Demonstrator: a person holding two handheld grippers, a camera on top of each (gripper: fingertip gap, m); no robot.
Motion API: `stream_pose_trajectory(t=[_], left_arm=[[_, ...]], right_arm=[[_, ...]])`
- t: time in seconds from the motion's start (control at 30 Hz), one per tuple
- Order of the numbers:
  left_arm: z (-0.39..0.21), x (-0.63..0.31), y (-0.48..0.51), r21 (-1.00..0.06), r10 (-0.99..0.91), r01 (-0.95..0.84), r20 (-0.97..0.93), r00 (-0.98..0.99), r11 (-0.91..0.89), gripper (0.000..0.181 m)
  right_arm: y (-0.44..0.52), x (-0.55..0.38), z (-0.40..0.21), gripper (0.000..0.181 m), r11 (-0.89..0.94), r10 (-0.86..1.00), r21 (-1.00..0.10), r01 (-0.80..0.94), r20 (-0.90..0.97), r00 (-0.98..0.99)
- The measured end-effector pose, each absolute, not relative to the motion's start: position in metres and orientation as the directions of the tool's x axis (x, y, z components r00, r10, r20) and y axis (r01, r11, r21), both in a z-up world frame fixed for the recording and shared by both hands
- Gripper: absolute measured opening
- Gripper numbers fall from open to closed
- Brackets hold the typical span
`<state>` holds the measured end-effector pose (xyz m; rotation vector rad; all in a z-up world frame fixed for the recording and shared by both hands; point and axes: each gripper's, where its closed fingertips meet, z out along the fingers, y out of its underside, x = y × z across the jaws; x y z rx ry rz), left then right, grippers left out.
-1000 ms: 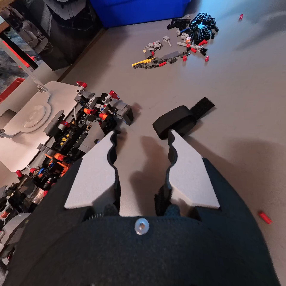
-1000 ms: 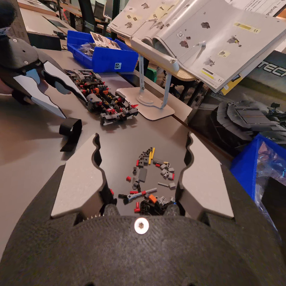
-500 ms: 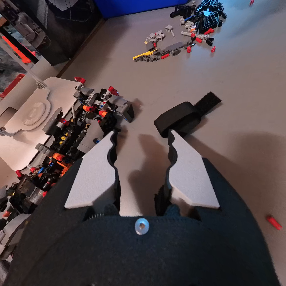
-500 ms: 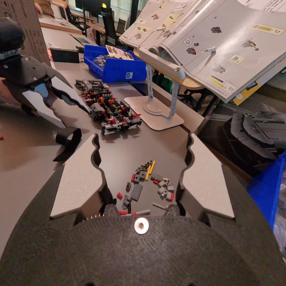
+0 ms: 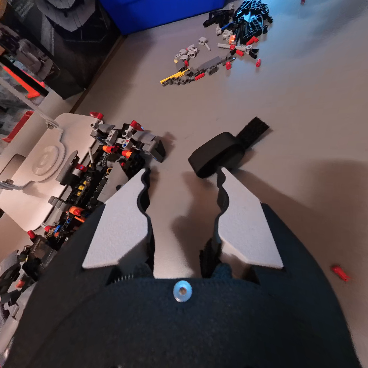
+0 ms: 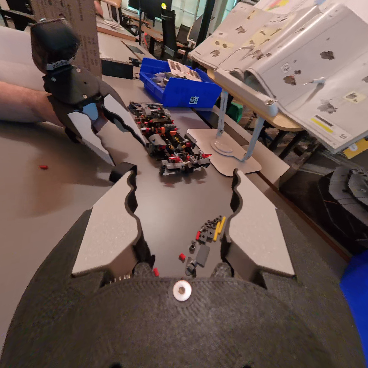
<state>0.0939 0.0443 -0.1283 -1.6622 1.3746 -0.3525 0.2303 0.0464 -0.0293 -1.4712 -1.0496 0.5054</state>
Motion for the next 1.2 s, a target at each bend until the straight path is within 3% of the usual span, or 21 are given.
stream_pose_trajectory(t=[0.2, 0.4, 1.2], left_arm=[[-0.126, 0.100, 0.033, -0.771, -0.895, -0.629, -0.346, 0.281, 0.100, 0.068], [-0.122, 0.102, 0.029, -0.790, -0.908, -0.605, -0.320, 0.270, 0.099, 0.066], [-0.110, 0.111, 0.013, -0.813, -0.921, -0.565, -0.318, 0.226, 0.142, 0.065]], right_arm=[[0.026, 0.217, -0.037, 0.091, 0.066, 0.859, -0.947, 0.313, 0.214, 0.466], [0.000, 0.200, -0.047, 0.083, 0.148, 0.866, -0.894, 0.424, 0.324, 0.381], [-0.078, 0.101, -0.032, 0.096, 0.011, 0.942, -0.970, 0.242, 0.091, 0.323]])
